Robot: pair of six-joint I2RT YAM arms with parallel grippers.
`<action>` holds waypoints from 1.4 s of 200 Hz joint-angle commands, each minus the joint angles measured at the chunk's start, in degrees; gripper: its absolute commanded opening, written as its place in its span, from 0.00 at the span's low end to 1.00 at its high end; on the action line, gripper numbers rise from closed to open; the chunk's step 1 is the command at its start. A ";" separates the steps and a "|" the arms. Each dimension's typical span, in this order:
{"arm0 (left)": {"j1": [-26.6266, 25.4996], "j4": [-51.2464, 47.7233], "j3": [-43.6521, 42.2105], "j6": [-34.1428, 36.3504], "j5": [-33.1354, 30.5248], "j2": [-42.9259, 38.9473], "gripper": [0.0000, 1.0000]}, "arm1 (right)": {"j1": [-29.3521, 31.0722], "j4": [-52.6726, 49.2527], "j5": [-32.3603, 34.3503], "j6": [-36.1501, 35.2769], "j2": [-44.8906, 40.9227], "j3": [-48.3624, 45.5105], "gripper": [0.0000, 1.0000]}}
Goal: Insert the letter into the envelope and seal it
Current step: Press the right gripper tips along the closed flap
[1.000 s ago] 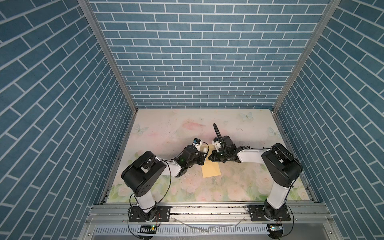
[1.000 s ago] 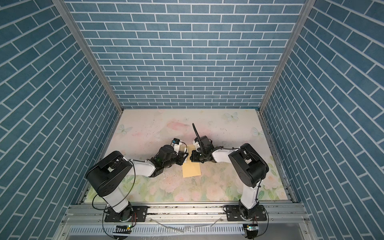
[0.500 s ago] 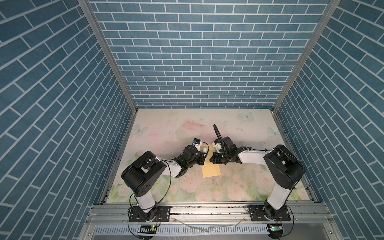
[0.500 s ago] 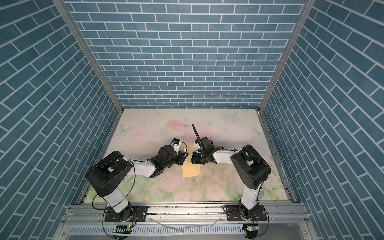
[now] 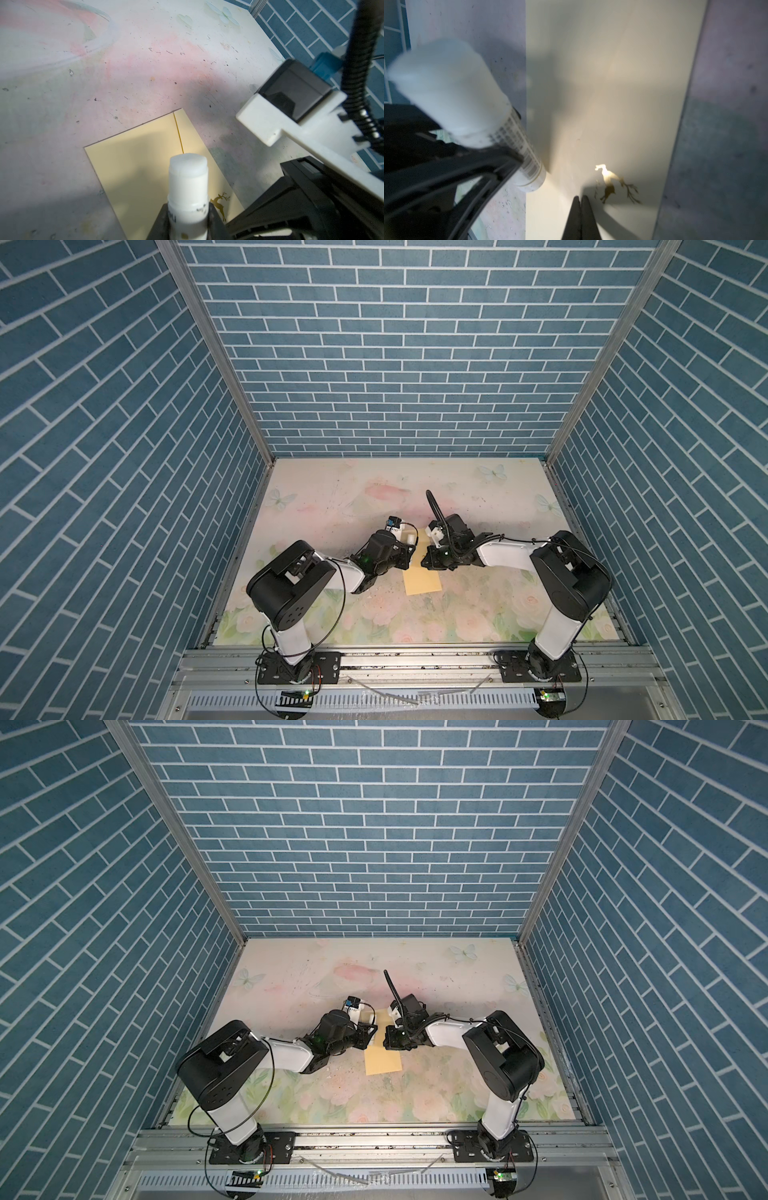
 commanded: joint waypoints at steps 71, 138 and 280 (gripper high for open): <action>-0.01 -2.13 0.92 -0.66 -0.65 2.56 0.00 | 0.38 -5.24 1.02 -1.61 3.22 1.67 0.00; -0.01 -2.29 0.79 -0.90 -0.61 2.38 0.00 | 0.38 -7.56 2.48 -3.10 -2.91 -0.69 0.00; -0.01 -1.24 0.31 -1.45 -0.92 3.61 0.00 | 1.07 -7.41 3.84 -3.15 -3.01 3.77 0.00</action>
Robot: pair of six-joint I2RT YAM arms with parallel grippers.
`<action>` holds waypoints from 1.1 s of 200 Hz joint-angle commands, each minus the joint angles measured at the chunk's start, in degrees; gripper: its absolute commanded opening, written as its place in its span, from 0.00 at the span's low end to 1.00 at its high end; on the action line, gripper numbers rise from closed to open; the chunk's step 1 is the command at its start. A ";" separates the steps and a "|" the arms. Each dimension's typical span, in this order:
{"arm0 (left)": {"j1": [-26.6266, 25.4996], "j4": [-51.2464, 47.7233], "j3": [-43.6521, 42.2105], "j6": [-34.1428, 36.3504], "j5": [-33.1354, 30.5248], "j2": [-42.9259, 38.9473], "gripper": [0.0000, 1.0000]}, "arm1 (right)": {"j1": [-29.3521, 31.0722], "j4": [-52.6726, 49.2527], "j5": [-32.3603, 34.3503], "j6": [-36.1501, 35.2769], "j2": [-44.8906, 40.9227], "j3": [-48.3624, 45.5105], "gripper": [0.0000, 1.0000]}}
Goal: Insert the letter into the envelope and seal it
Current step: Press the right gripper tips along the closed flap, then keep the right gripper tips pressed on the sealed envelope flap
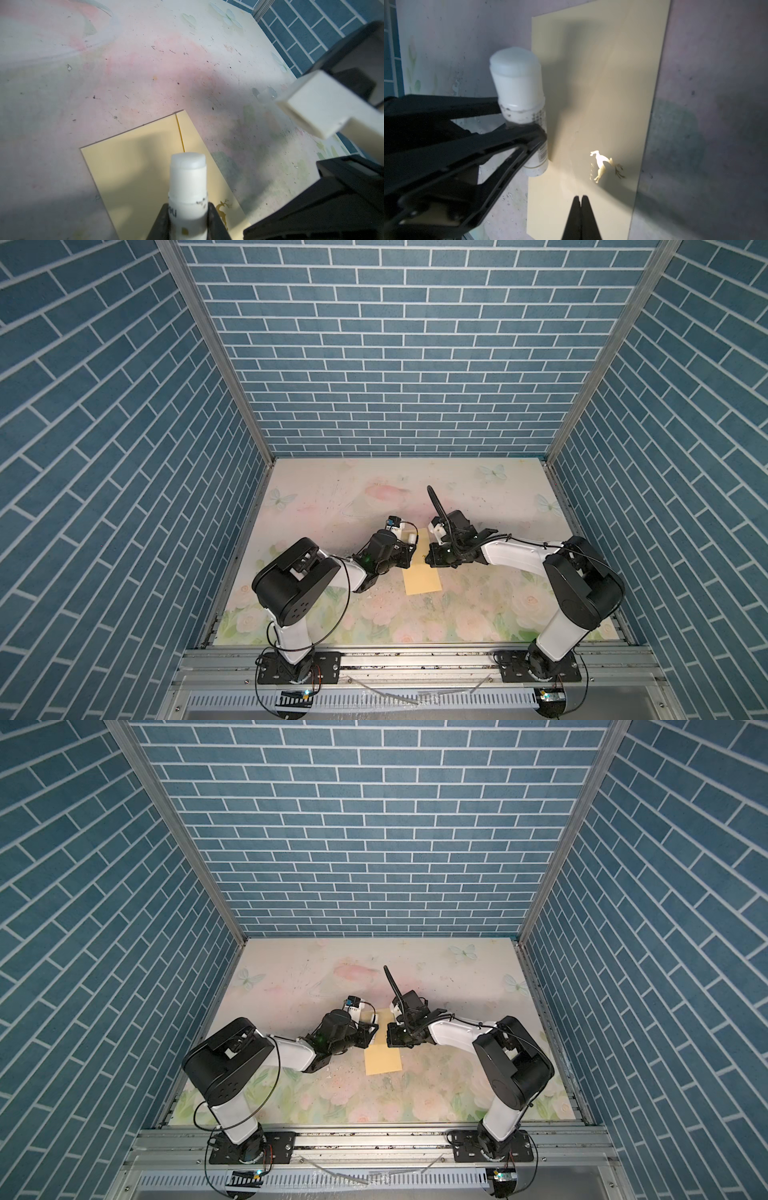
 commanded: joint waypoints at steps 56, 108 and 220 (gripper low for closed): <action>-0.01 -1.65 -0.25 0.12 -0.69 2.55 0.00 | 1.15 -0.65 0.39 -1.22 5.79 4.91 0.00; -0.01 -2.69 -0.83 0.86 -0.84 1.88 0.00 | 1.35 1.64 1.13 0.48 9.05 5.11 0.00; -0.01 -0.85 -1.85 -0.41 -1.29 3.08 0.00 | 1.39 -1.00 1.37 -0.26 4.84 0.80 0.00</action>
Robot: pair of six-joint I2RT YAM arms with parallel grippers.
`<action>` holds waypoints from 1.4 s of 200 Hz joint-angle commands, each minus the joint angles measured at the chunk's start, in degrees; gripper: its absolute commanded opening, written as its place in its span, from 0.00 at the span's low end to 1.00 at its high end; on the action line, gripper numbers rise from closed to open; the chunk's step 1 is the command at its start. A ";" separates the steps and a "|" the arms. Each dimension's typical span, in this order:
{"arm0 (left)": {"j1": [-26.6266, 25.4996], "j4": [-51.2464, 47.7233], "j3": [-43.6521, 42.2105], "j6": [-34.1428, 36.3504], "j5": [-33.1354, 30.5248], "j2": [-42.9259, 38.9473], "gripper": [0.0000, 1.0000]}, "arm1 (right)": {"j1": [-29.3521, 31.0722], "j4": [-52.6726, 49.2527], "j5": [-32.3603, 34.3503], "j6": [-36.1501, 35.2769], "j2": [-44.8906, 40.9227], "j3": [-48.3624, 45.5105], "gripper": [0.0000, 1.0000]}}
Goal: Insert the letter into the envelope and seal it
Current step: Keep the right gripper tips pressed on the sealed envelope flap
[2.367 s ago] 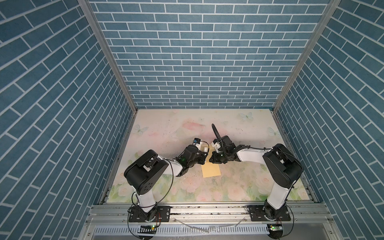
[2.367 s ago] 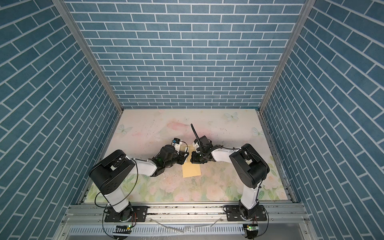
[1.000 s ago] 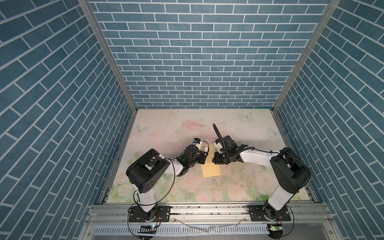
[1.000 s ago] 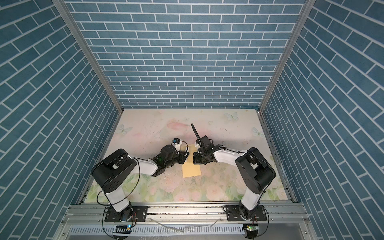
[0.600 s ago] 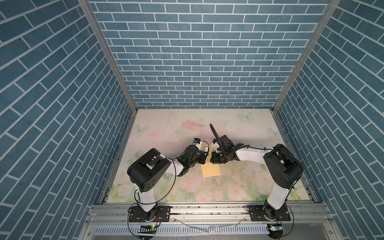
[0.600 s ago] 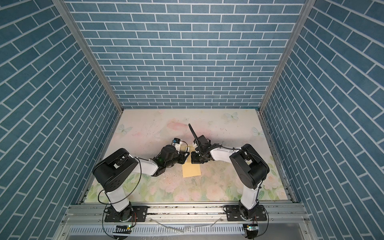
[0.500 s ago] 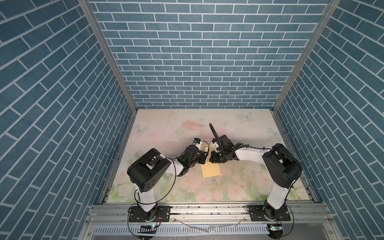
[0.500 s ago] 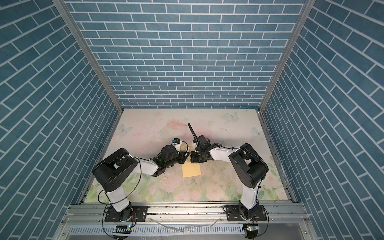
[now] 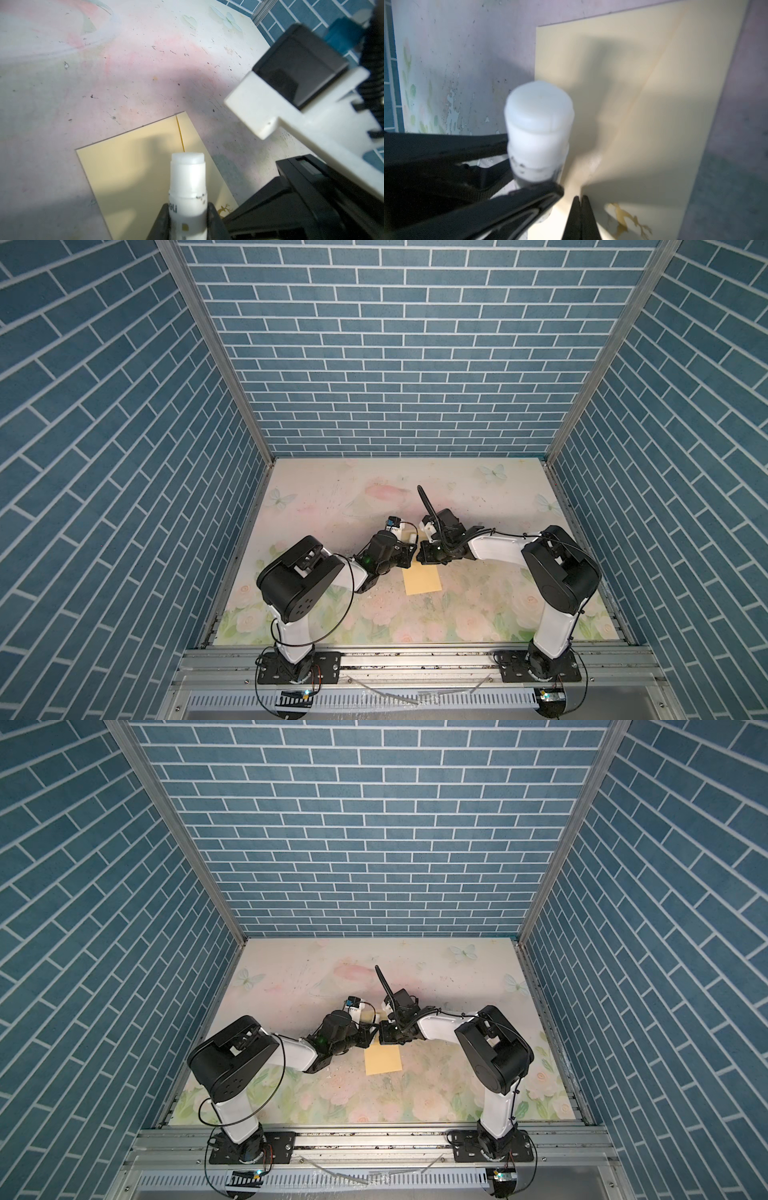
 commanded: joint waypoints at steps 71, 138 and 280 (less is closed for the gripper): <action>0.01 -3.47 -1.89 0.81 -1.73 0.96 0.00 | 0.84 -6.62 2.16 0.52 -8.51 -11.55 0.00; -0.01 -3.57 -2.57 0.81 -2.17 -0.38 0.00 | 0.85 -5.15 2.52 0.76 -5.56 -7.63 0.00; 0.00 -3.29 -3.28 0.68 -2.46 -1.15 0.00 | -3.34 -7.02 2.88 -2.76 6.48 8.46 0.00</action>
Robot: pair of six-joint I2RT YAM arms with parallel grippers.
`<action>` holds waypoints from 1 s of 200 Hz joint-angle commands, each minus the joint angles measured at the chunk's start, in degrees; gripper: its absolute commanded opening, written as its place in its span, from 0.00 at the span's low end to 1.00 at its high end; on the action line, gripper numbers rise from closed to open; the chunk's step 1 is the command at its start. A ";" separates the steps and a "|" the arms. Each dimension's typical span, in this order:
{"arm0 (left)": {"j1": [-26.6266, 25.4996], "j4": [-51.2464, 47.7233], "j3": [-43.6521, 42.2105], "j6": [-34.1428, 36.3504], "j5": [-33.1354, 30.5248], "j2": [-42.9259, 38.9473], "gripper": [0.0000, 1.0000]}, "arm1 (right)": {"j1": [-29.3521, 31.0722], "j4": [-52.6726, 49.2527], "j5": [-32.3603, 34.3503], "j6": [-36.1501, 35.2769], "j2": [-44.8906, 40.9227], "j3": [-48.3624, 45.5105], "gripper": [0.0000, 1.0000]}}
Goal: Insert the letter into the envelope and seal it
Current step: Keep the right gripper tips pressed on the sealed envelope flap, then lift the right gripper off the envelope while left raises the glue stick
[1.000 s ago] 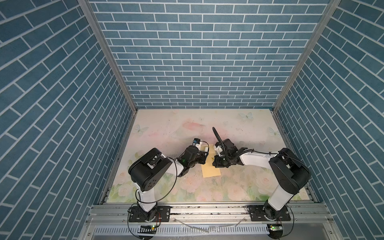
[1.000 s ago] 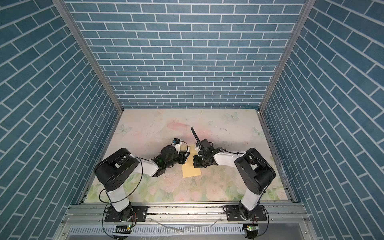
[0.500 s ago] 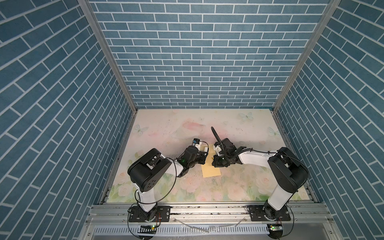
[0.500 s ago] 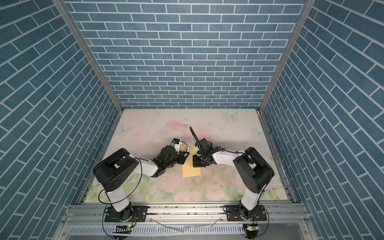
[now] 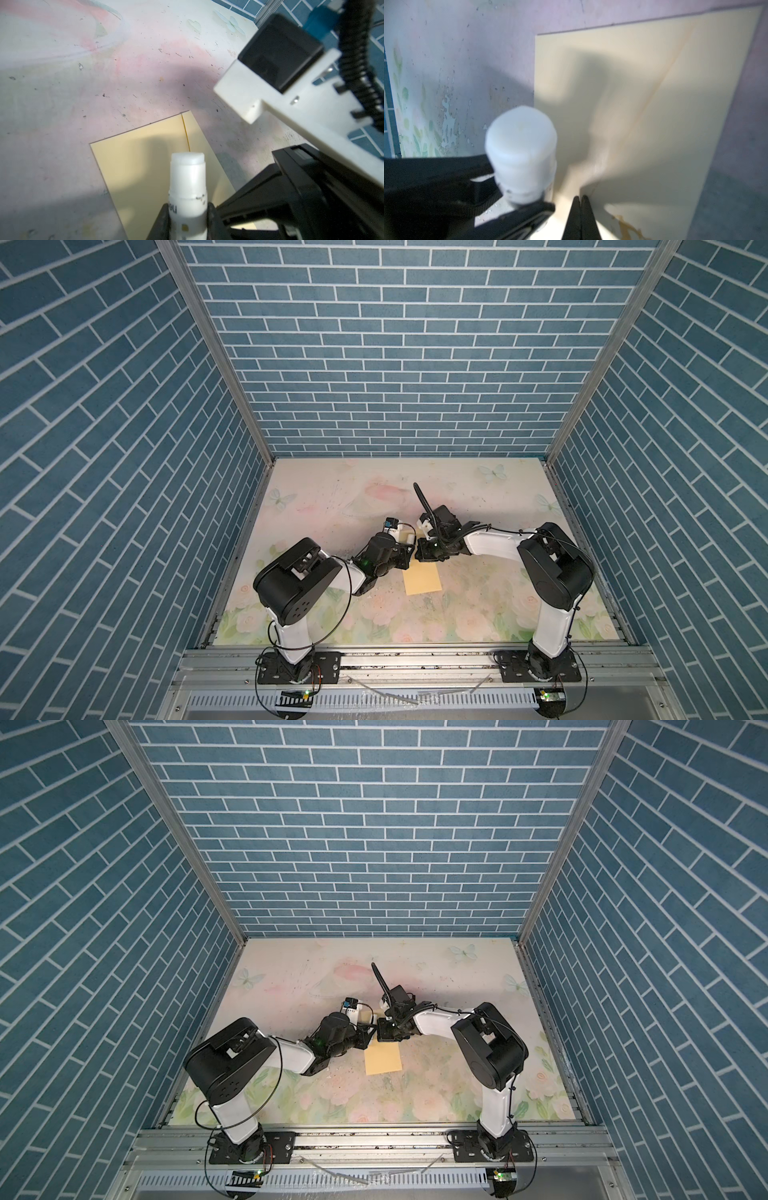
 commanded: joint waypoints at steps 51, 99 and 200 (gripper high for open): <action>-0.01 -3.77 -1.57 0.56 -0.96 0.22 0.00 | -6.33 -5.29 2.30 -4.28 7.22 8.06 0.00; -0.01 -3.98 -1.59 0.30 -0.88 -0.14 0.00 | -7.31 -3.84 -0.14 -4.02 8.17 9.56 0.00; 0.08 -2.56 -1.94 -2.90 2.27 -15.58 0.00 | -7.37 12.07 -2.32 -7.74 -17.90 -4.34 0.30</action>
